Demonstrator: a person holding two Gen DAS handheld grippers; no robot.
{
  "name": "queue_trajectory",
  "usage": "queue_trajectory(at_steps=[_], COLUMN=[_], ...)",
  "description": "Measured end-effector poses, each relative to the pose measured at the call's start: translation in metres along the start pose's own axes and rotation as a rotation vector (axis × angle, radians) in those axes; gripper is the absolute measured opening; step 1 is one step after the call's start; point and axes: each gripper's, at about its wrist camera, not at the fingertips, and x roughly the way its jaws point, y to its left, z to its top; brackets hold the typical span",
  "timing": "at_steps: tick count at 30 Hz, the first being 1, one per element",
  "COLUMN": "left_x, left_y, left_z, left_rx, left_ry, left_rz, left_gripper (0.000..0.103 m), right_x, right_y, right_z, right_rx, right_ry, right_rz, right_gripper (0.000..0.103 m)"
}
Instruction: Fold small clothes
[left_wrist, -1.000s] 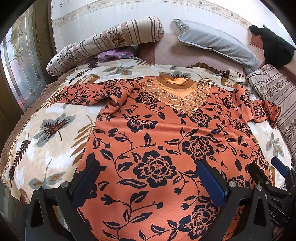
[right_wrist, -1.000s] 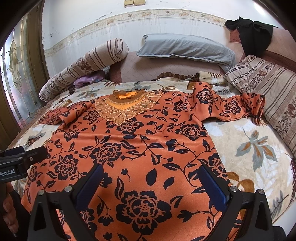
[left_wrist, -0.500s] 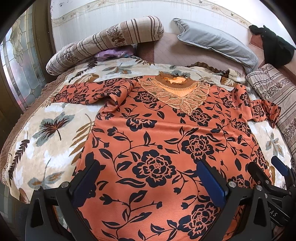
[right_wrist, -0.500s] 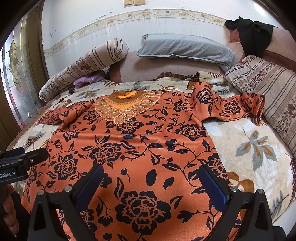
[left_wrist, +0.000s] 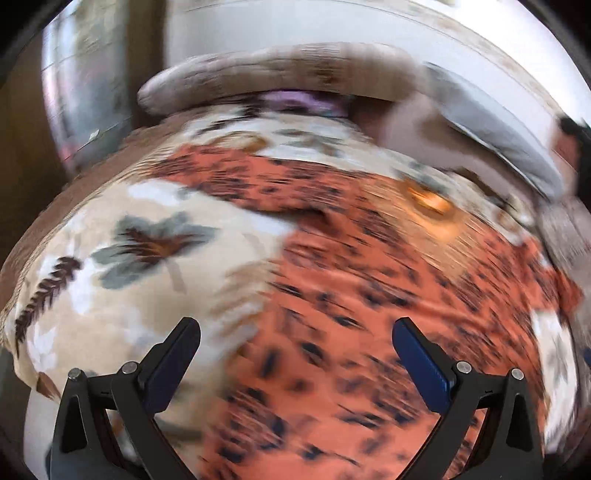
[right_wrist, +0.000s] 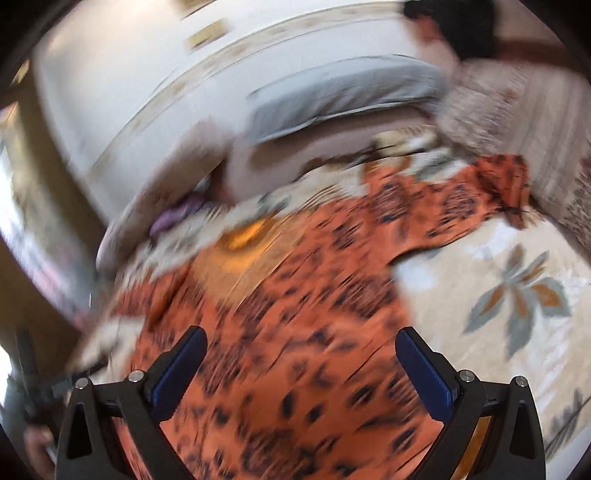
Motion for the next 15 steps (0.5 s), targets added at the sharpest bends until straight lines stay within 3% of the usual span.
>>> queue_trajectory(at_steps=[4, 7, 15], left_x=[0.029, 0.044, 0.063], left_y=[0.050, 0.070, 0.083], left_z=[0.013, 0.016, 0.018], left_rx=[-0.099, -0.132, -0.129], left_ry=[0.032, 0.040, 0.016], left_rz=[0.087, 0.132, 0.178], left_gripper=[0.103, 0.103, 0.103], right_x=[0.012, 0.031, 0.091], right_y=[-0.098, -0.152, -0.208], right_z=[0.060, 0.089, 0.149], right_rx=[0.211, 0.237, 0.191], right_ry=[-0.079, -0.081, -0.010], right_rz=[-0.157, -0.304, -0.422], right_gripper=[0.103, 0.101, 0.082])
